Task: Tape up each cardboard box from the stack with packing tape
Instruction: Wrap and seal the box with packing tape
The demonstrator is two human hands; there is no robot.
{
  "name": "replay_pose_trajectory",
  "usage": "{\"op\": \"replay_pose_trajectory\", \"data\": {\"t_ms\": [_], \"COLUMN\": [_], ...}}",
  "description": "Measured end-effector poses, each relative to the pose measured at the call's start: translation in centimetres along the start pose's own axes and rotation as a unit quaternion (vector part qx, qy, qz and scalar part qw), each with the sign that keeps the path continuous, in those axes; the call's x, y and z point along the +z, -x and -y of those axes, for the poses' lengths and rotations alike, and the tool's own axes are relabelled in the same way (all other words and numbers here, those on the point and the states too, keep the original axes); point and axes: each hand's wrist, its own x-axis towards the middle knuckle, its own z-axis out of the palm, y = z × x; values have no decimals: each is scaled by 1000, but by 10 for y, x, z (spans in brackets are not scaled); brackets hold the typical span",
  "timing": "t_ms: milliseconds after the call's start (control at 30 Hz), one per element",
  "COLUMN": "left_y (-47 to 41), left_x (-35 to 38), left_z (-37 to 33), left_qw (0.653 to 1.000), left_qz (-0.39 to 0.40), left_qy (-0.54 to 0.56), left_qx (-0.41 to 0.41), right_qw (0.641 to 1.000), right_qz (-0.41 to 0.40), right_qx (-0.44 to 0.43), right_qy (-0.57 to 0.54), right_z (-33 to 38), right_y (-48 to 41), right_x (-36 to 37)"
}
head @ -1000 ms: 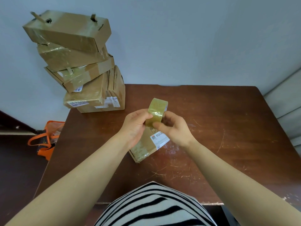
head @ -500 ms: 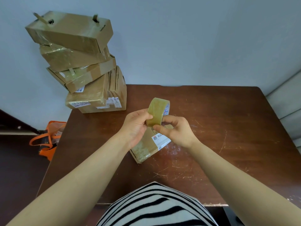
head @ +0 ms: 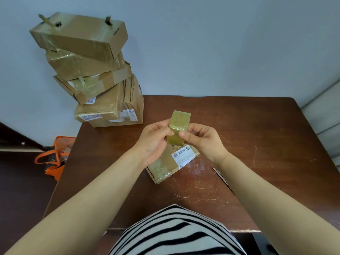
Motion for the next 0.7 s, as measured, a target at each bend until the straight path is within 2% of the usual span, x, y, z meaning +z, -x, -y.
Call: {"op": "replay_pose_trajectory", "data": {"t_ms": [133,300,367,467,500,700], "left_y": [-1,-6,-5,-1,0,2], "left_x": [3,9,9,6,5,9], "left_z": [-2,-6,-6,-2,-1,-3], "left_qw": [998,992,995,1000,1000,1000], "left_qz": [-45,-95,-80,-27,-17,-11], "left_qy": [38,76,64,7,3,21], "left_qx": [-13,-26,-20,-7,-5,3], "right_qw": [994,965,970,998,999,972], "right_qz": [32,27,31,17,10,-21], "right_qx": [-39,-84,-74,-19,-21,-91], "right_qy": [92,246,231,61,49,214], "right_z": [1,-9,-8,2,3,-4], "right_y": [4,5,7,9,9,7], "right_x": [2,3,3,7,8,6]}}
